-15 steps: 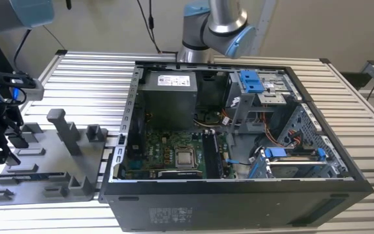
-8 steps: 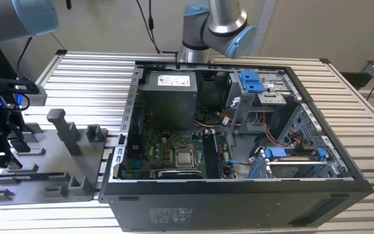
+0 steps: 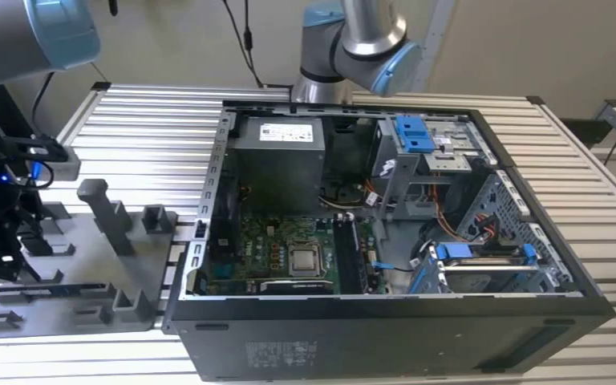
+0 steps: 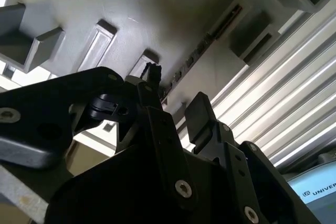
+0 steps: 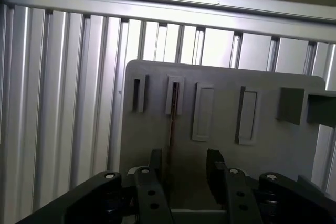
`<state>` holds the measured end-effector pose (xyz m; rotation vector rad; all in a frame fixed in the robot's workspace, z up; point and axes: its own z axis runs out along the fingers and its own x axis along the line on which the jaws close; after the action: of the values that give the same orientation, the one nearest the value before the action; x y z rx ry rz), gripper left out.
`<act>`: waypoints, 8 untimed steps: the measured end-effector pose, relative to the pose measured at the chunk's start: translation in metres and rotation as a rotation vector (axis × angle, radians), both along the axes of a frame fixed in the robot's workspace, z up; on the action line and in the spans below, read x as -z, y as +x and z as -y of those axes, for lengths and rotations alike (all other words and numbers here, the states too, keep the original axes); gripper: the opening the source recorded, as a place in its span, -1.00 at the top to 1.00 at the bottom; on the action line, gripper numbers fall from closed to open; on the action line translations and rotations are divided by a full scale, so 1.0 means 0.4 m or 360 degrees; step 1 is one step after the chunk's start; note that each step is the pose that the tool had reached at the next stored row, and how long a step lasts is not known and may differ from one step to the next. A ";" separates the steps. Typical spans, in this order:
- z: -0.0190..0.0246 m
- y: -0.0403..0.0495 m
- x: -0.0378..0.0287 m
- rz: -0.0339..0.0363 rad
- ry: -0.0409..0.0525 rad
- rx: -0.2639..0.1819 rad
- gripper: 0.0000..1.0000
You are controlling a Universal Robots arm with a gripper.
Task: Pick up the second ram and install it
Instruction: 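Pick up the second ram and move it above second insertion slot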
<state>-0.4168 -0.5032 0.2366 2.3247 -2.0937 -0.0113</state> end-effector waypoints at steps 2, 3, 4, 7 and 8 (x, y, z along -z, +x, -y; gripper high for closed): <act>0.000 0.000 0.004 0.0010 -0.0002 -0.0010 0.04; 0.000 0.000 0.006 0.0014 -0.0003 -0.0016 0.04; 0.000 0.000 0.008 0.0017 -0.0004 -0.0021 0.04; 0.000 -0.001 0.016 0.0018 -0.0008 -0.0023 0.04; 0.000 -0.002 0.019 0.0018 -0.0010 -0.0023 0.04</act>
<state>-0.4174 -0.5032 0.2289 2.3416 -2.0792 0.0082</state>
